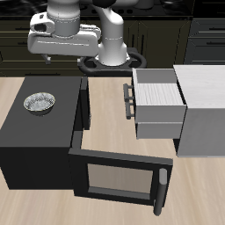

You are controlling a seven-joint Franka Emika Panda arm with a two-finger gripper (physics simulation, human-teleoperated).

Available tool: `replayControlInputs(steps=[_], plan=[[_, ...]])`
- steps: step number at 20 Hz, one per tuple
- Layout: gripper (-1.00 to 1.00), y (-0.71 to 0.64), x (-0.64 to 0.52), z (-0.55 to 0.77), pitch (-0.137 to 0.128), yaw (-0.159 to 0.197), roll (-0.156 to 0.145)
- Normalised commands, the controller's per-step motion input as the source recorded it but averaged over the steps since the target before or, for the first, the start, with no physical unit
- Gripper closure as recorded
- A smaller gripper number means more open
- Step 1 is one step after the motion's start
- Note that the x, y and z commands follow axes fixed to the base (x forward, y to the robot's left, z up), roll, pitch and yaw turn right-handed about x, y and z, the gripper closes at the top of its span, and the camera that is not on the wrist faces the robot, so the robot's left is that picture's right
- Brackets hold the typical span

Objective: Place the bowl in the top drawer

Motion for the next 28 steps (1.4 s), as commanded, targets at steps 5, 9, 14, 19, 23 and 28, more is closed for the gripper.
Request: replayControlInputs(steps=[5,9,14,19,23,28], plan=[[-1.0,-0.16,0.29,0.01,0.009,-0.001,-0.006],[-1.0,-0.1,0.23,0.01,0.015,0.039,0.024],[-1.0,-0.12,0.22,0.01,-0.007,0.015,-0.009],[-1.0,-0.11,0.19,0.02,-0.011,-0.012,-0.027],[-1.0,-0.11,0.22,0.04,-0.008,-0.036,-0.026],[-1.0,0.06,0.14,-0.07,0.003,0.006,0.009]])
